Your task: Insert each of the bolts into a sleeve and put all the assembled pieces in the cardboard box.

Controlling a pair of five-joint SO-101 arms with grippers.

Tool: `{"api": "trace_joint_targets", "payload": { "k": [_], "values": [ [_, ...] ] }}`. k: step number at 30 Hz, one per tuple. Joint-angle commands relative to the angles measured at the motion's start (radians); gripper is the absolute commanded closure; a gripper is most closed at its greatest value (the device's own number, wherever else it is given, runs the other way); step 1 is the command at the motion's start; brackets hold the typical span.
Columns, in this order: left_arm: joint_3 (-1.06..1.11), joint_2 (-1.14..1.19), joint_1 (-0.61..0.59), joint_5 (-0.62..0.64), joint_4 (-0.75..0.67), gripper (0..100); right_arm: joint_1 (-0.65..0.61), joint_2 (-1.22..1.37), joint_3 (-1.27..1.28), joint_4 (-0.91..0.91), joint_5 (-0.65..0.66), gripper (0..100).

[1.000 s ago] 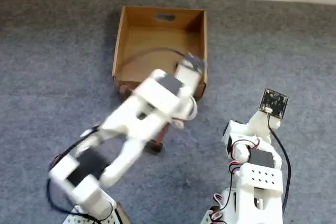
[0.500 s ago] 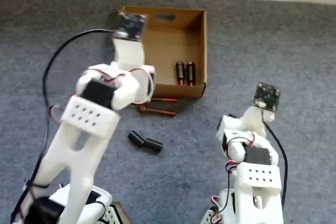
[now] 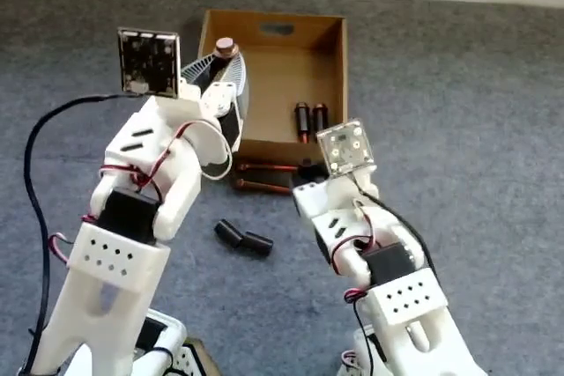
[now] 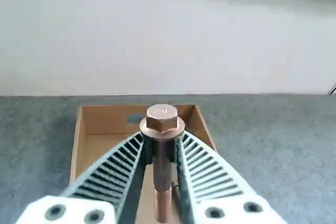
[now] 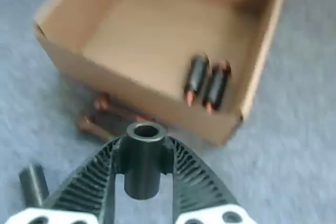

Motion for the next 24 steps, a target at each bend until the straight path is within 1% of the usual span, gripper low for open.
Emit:
{"api": "trace_joint_targets", "payload": {
  "k": [1,5,10,16,19,24],
  "values": [
    [0.012,-0.053,-0.012,-0.005,-0.074,99,-0.044,-0.018,-0.022,-0.140,0.014,99.3],
    [0.018,-0.053,-0.012,-0.003,-0.084,99,-0.048,-0.019,0.044,-0.216,0.014,99.3],
    [0.019,-0.053,-0.004,-0.002,-0.086,99,-0.044,-0.061,0.070,-0.216,0.015,99.3],
    [0.019,-0.053,0.001,-0.002,-0.087,99,-0.044,-0.337,0.134,-0.154,0.014,99.3],
    [0.019,-0.054,0.044,-0.002,-0.086,99,-0.047,-0.460,0.202,-0.157,0.017,99.3],
    [0.019,-0.059,0.131,-0.002,-0.084,99,-0.045,-0.585,0.263,-0.159,0.018,99.3]
  ]
}}
